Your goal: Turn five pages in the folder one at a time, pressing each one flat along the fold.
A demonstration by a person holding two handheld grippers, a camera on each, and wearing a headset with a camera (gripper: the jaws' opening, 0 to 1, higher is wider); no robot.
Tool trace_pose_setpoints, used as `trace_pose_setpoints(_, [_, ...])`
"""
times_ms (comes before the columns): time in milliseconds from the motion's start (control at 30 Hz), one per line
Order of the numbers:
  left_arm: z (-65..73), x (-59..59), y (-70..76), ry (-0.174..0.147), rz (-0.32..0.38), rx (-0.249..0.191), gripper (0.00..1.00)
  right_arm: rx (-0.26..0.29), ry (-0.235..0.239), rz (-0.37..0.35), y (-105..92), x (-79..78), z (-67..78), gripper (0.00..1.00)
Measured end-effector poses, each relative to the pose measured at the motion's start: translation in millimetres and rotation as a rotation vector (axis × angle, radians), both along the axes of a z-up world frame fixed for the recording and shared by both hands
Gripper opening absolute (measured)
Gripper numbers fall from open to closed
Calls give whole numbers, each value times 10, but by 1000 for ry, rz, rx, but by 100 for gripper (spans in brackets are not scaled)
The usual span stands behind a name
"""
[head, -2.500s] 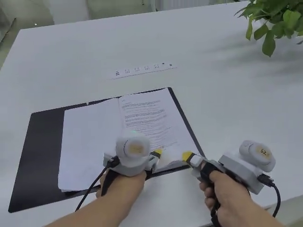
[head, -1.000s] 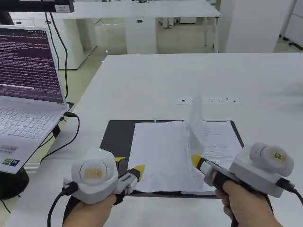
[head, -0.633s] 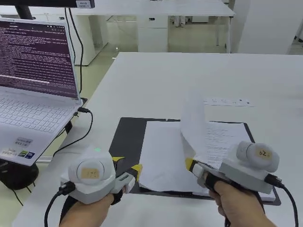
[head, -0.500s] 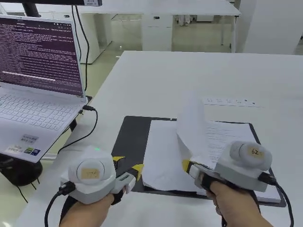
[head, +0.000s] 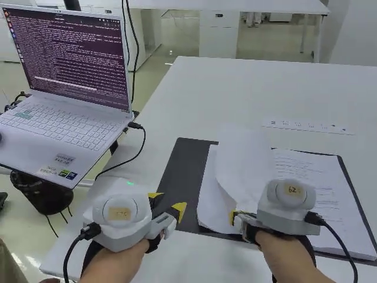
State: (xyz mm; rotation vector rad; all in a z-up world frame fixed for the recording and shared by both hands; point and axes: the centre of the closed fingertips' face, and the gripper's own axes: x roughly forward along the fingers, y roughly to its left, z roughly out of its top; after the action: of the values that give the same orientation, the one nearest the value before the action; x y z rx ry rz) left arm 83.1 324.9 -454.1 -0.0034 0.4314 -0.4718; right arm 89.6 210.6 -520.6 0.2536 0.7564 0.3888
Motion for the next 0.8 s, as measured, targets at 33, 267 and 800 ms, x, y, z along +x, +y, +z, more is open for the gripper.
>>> trace_pose_setpoints(33, [-8,-10,22,3,4,-1,28,-3,-4,7,27,2,-16,0])
trace_pose_setpoints(267, [-89,-56,131,25,22,7,28,-60,20,56,191,-16,-231,0])
trace_pose_setpoints(800, [-168,-99,179,50,33,16,27,-69,19,84,257,33,-377,0])
